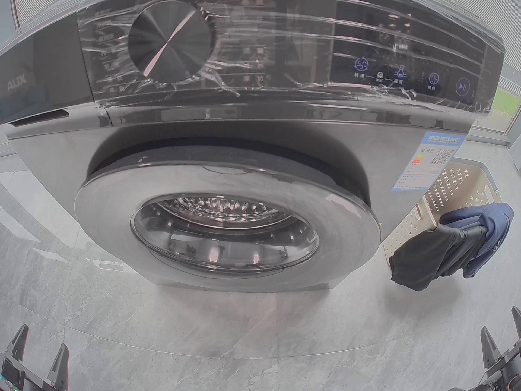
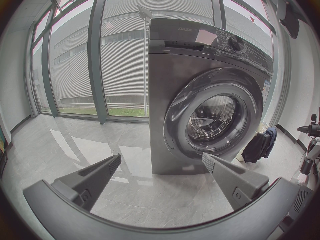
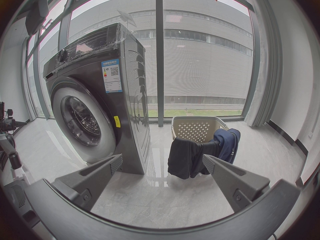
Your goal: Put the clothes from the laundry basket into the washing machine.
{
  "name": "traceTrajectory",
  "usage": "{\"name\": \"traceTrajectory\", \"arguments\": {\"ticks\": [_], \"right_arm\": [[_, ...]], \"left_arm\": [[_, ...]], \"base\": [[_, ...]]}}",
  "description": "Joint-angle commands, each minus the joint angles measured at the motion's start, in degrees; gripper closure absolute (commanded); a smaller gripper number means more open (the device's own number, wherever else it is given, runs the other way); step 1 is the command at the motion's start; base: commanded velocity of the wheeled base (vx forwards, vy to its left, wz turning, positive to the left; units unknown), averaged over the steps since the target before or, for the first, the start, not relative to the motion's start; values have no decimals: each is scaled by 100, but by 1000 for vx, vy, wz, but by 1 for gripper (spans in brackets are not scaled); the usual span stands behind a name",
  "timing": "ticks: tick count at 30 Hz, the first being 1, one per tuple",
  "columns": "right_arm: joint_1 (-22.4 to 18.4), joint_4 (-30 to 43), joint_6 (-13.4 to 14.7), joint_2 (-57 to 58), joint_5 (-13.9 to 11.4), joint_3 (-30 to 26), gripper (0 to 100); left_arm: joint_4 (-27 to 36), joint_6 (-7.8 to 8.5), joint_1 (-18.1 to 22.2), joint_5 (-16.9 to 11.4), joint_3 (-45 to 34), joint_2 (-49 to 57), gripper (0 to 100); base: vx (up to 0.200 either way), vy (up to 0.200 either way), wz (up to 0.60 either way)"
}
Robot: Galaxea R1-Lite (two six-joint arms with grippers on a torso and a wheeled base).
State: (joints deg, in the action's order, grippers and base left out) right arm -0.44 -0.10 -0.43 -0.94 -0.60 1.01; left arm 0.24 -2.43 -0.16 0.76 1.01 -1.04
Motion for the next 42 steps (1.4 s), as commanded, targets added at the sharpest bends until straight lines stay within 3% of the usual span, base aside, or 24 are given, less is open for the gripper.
{"name": "traceTrajectory", "arguments": {"ticks": [1, 5, 17, 35, 42], "right_arm": [[0, 1, -1, 85, -2, -101, 0], [0, 1, -1, 85, -2, -101, 0], [0, 1, -1, 85, -2, -101, 0], [9, 1, 8, 94, -2, -101, 0], [9, 1, 8, 94, -2, -101, 0]], "left_arm": [[2, -4, -2, 4, -84, 60, 0], [2, -12, -2, 4, -84, 60, 0], [-7, -12, -2, 4, -84, 60, 0], [2, -4, -2, 4, -84, 60, 0], [-7, -4, -2, 4, -84, 60, 0]], "base": [[0, 0, 0], [0, 0, 0], [0, 200, 0], [0, 0, 0], [171, 0, 0]]}}
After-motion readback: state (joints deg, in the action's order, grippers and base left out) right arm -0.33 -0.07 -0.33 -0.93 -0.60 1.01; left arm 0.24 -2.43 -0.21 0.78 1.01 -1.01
